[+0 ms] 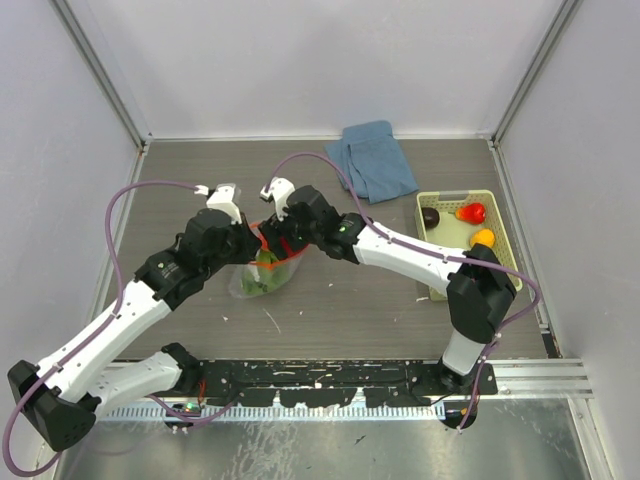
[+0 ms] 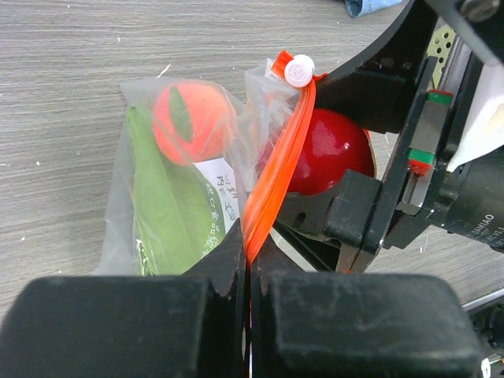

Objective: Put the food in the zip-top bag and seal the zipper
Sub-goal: Place the fake fruit in the zipper food storage bag.

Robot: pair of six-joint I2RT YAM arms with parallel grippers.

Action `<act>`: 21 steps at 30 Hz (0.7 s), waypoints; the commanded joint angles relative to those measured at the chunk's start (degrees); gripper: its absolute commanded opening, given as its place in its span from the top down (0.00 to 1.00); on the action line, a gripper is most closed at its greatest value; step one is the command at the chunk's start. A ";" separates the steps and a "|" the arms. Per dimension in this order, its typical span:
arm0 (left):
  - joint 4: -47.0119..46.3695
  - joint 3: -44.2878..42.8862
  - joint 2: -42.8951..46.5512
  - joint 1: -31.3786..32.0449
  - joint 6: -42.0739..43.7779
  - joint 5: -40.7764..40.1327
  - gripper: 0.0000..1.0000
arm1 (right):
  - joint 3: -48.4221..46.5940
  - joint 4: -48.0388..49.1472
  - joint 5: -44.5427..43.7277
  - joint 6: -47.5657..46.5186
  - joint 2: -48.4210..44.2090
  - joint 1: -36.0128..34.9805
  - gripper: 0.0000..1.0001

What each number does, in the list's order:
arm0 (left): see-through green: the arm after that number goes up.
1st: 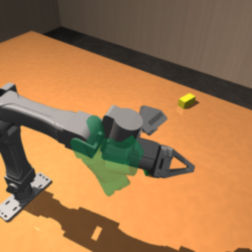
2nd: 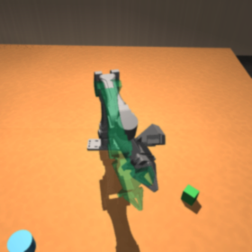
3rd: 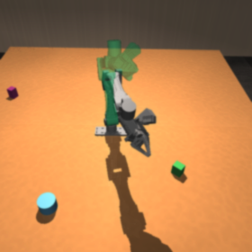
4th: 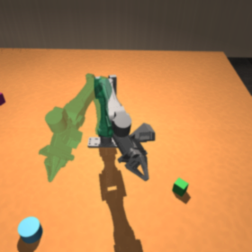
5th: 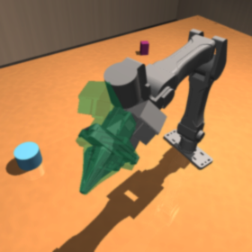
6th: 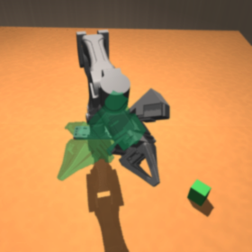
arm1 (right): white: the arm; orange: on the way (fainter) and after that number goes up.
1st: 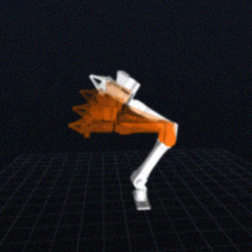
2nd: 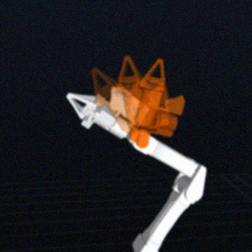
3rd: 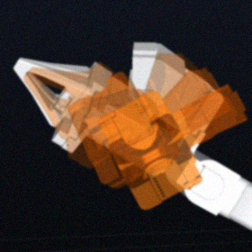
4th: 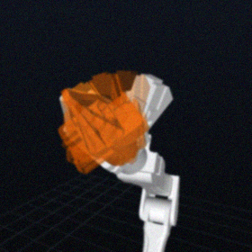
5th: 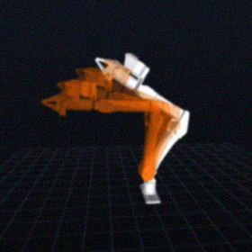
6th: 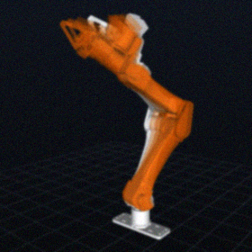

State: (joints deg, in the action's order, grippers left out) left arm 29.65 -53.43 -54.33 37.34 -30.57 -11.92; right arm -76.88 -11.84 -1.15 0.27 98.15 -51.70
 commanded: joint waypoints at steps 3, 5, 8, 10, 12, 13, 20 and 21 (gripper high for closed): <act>-2.58 -0.91 0.92 -0.18 1.74 0.60 1.00 | 1.53 2.72 5.37 -0.86 -4.11 0.64 0.55; -2.66 -0.93 1.05 -0.21 2.16 1.03 1.00 | 3.63 8.09 9.26 -1.60 -5.20 0.70 0.55; -2.94 -0.94 1.17 -0.22 2.40 2.06 1.00 | 4.45 12.17 13.18 -1.86 -5.33 0.70 0.54; -3.45 -0.82 1.39 -0.17 2.36 2.75 1.00 | 5.00 14.49 15.20 -2.37 -5.07 0.67 0.54; -3.88 -0.65 1.49 -0.16 2.15 3.37 1.00 | 6.01 17.05 16.61 -2.77 -4.71 0.64 0.53; -4.17 -0.58 1.70 -0.16 2.03 3.63 1.00 | 6.85 18.62 17.33 -2.87 -4.64 0.62 0.53; -5.07 -0.06 2.51 -0.23 1.39 4.55 1.00 | 9.91 25.62 17.51 -3.15 -3.34 0.64 0.45; -5.19 -0.04 2.64 -0.17 1.26 4.63 1.00 | 9.65 25.63 16.85 -2.98 -2.93 0.64 0.41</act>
State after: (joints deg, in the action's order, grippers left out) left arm 29.30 -53.28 -53.74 37.32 -29.10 -8.67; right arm -66.48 6.28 15.51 -1.76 95.98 -51.27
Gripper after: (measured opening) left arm 0.004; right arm 0.824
